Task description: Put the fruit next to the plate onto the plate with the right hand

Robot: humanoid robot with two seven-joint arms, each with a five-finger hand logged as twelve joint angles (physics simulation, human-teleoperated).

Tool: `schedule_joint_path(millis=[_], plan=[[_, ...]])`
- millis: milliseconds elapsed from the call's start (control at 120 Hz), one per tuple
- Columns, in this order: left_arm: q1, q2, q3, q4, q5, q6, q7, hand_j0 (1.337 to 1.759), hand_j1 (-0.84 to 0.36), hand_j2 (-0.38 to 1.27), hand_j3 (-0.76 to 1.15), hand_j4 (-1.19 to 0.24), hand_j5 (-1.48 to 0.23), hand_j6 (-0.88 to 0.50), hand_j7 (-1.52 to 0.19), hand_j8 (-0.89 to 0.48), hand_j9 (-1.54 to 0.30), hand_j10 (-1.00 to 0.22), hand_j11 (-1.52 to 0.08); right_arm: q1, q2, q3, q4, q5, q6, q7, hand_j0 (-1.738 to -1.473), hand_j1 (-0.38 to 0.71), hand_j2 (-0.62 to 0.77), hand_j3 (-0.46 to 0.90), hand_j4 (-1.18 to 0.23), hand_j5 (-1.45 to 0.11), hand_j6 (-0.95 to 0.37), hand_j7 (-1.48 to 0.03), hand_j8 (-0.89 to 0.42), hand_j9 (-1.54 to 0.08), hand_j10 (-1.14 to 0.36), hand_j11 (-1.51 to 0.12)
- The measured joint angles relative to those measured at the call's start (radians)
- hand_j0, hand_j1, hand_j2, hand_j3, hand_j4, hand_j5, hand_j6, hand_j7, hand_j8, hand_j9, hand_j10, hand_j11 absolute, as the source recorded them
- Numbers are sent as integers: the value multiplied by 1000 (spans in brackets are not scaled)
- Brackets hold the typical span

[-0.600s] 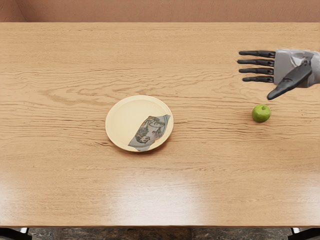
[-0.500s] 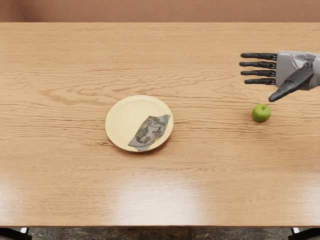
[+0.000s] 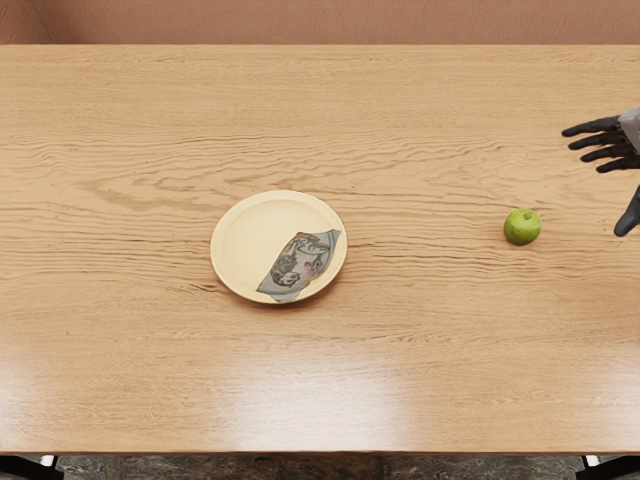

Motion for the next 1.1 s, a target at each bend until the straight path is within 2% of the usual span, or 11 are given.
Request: schedule_joint_path(millis=[83,192,350,583,725,983,1100], plan=[[0,0,0,0,0,0,0,1658,69,47,0,-234,-304,-234,-304,-234,-304,-234,-304,56,9,-80,49,-34,-124,-1,-1658,-303,-8,0,-44,-52,-45,-51,-44,-52,-43,-51],[0,0,0,0,0,0,0,1658,69,47,0,-234,-304,-234,-304,-234,-304,-234,-304,87,57,-152,95,-71,-320,-1,-1658,-303,-8,0,-45,-52,-46,-52,-45,-52,-44,-52],[0,0,0,0,0,0,0,1658,69,47,0,-234,-304,-234,-304,-234,-304,-234,-304,103,146,-273,147,-91,-611,-1,-1658,-303,-8,0,-45,-53,-47,-52,-46,-52,-44,-52],[0,0,0,0,0,0,0,1658,69,47,0,-234,-304,-234,-304,-234,-304,-234,-304,99,295,-447,164,-93,-965,-1,-1658,-301,-7,0,-45,-54,-47,-54,-46,-54,-45,-54],[0,0,0,0,0,0,0,1658,69,47,0,-234,-304,-234,-304,-234,-304,-234,-304,91,353,-506,167,-94,-1043,-1,-1658,-301,-7,0,-44,-53,-45,-53,-45,-53,-44,-53],[0,0,0,0,0,0,0,1658,69,47,0,-234,-304,-234,-304,-234,-304,-234,-304,82,393,-540,153,-95,-1068,-1,-1658,-295,-8,0,-48,-60,-49,-60,-49,-60,-48,-60],[0,0,0,0,0,0,0,1658,69,47,0,-234,-304,-234,-304,-234,-304,-234,-304,83,402,-560,138,-96,-1069,-1,-1658,-238,-17,0,-95,-121,-96,-121,-96,-121,-95,-121]])
